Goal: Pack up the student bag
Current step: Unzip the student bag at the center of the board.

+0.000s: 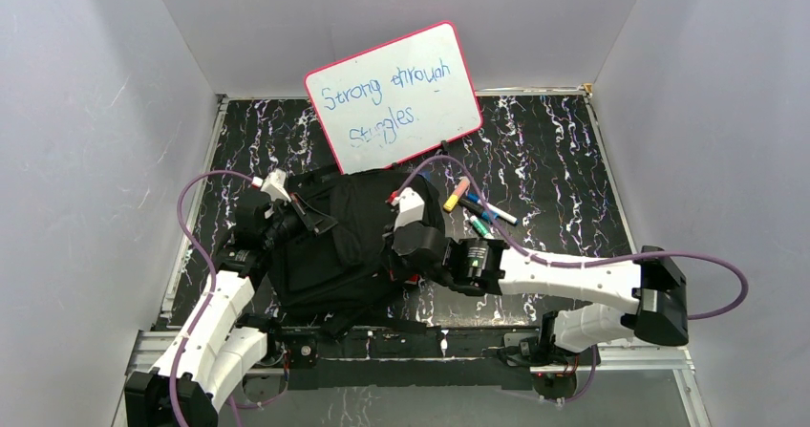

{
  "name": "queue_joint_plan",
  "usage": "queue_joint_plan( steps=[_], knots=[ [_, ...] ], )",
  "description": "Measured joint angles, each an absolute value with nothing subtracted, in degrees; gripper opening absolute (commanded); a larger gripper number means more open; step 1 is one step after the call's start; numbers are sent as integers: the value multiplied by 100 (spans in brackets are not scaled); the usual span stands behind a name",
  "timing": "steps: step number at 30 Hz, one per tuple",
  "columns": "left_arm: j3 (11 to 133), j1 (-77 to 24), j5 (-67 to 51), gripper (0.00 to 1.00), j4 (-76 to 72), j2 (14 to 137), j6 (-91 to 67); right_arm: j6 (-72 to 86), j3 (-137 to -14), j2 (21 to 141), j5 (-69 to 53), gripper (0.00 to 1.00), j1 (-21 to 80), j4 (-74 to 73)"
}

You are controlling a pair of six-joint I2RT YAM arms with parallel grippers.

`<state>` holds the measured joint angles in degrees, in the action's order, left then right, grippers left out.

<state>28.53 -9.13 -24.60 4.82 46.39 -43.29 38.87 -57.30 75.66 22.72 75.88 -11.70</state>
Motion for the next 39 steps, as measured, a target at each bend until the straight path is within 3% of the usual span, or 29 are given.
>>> queue_joint_plan(
  steps=[17, 19, 23, 26, 33, 39],
  knots=[
    [2856, -913, -2397, 0, 628, 4683, -4003, 3997, -5382, 6716, 3393, 0, 7516, -1997],
    [2864, -913, -2438, 8, 648, 4762, -3920, 3741, -5271, 6611, 3186, 0, 7500, -1737],
    [3017, -913, -2445, 45, 871, 4904, -3688, 3326, -5113, 6521, 2696, 0, 7496, -1210],
    [3288, -913, -2436, 61, 1125, 4917, -3533, 3109, -5081, 6519, 2379, 0, 7496, -937],
    [4021, -913, -2775, 70, 1376, 4801, -3210, 3175, -5201, 6670, 2099, 0, 7435, -690],
    [4130, -913, -3138, 67, 1529, 4425, -3083, 3503, -5690, 7179, 1531, 0, 6956, -504]
  ],
)
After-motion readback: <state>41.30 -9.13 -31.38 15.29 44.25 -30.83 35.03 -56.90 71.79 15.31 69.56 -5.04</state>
